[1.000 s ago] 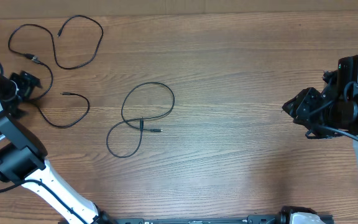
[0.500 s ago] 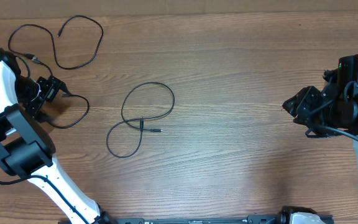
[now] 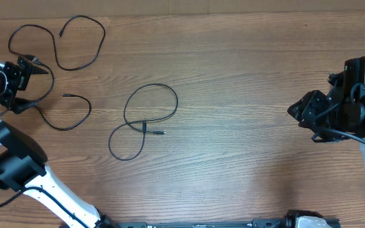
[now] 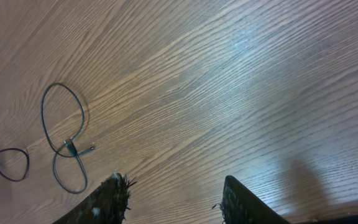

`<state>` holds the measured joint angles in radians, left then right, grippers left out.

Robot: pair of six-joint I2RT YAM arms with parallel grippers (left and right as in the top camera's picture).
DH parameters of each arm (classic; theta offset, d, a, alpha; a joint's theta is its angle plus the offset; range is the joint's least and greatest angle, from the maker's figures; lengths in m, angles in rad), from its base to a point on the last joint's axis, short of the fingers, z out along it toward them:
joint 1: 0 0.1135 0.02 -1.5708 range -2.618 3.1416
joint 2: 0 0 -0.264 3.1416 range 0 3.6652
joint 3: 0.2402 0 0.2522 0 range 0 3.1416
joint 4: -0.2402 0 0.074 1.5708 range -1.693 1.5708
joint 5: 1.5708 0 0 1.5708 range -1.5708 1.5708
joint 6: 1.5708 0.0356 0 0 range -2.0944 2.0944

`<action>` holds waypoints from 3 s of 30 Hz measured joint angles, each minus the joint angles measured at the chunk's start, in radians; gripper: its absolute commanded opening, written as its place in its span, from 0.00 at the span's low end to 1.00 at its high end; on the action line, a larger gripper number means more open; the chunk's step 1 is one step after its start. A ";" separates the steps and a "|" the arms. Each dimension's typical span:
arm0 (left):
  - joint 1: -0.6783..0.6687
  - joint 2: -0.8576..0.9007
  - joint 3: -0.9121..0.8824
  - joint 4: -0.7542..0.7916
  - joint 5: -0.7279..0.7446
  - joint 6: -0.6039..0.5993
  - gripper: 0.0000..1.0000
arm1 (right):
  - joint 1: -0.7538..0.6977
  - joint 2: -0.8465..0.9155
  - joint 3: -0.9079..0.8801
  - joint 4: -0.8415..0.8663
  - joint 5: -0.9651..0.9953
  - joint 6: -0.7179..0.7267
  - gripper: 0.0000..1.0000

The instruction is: Untangle cables

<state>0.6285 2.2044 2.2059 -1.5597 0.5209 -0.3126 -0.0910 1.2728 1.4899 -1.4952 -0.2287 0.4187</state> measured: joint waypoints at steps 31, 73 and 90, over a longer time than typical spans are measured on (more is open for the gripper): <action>-0.316 -0.094 -0.418 0.383 -0.393 -0.092 0.49 | 0.000 0.000 0.000 -0.002 -0.037 -0.001 0.47; -0.468 -0.437 -0.207 0.308 0.009 -0.038 0.70 | 0.000 0.000 0.000 0.029 -0.039 -0.005 1.00; -1.032 -0.119 -0.248 0.313 -0.385 -0.159 0.66 | 0.000 0.000 0.000 0.035 0.020 -0.005 1.00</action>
<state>-0.4030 2.0850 1.9575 -1.2465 0.1356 -0.4713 -0.0910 1.2728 1.4899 -1.4605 -0.2089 0.4137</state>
